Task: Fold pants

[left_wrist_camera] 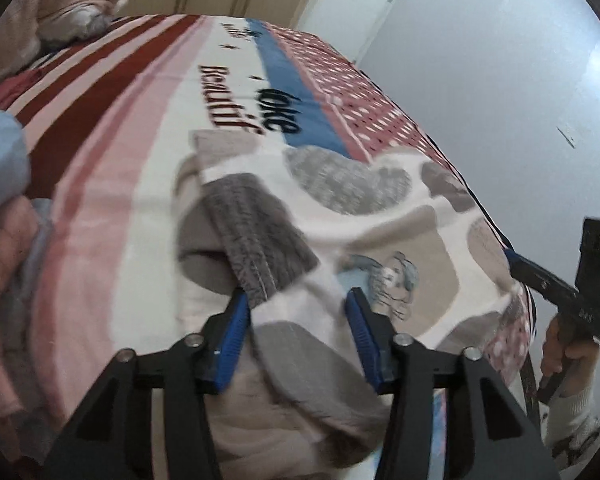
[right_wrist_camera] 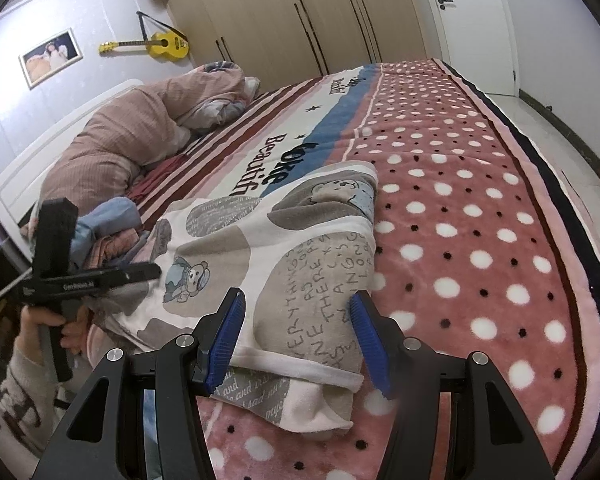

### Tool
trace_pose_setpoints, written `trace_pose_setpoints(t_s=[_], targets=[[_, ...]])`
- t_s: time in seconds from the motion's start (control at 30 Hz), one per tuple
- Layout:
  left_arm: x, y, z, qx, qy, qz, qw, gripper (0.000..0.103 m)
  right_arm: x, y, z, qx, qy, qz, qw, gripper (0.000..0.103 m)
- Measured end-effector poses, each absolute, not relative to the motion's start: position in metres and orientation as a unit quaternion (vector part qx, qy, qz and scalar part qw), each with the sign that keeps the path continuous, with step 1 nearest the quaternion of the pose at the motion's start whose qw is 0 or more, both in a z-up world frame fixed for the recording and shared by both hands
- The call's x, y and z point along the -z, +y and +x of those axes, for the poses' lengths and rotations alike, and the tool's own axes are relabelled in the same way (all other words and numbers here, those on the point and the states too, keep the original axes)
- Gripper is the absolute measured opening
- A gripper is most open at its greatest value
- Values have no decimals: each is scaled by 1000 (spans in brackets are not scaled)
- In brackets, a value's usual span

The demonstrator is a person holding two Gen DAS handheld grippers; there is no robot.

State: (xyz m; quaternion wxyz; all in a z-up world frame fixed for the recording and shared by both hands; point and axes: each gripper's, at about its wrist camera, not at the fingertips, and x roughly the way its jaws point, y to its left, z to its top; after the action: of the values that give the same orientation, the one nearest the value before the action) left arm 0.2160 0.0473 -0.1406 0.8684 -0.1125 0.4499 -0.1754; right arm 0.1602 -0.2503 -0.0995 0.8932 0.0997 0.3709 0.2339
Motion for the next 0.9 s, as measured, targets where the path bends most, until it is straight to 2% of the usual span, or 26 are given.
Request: trace_pose_setpoints(t_s=[0.03, 0.1, 0.13, 0.17, 0.43, 0.5, 0.53, 0.73, 0.9], targets=[[141, 40, 215, 187, 451, -105, 866, 32, 100, -251, 160, -235, 371, 101, 893, 52], [141, 32, 215, 190, 457, -94, 864, 27, 100, -251, 160, -235, 370, 103, 893, 52], [142, 29, 215, 187, 458, -90, 865, 14, 100, -251, 160, -235, 370, 103, 893, 52], [143, 27, 216, 186, 457, -86, 865, 5, 100, -252, 160, -236, 369, 104, 893, 52], [117, 55, 199, 148, 415, -86, 893, 3, 93, -253, 155, -249, 366, 111, 890, 51], [124, 62, 199, 134, 429, -84, 889, 5, 91, -251, 155, -246, 365, 105, 892, 51], [131, 64, 201, 131, 445, -84, 882, 10, 93, -249, 156, -243, 369, 100, 892, 51], [137, 77, 196, 103, 440, -80, 888, 47, 112, -245, 163, -219, 411, 90, 880, 51], [127, 90, 195, 83, 426, -69, 898, 47, 112, -248, 165, -212, 414, 83, 882, 54]])
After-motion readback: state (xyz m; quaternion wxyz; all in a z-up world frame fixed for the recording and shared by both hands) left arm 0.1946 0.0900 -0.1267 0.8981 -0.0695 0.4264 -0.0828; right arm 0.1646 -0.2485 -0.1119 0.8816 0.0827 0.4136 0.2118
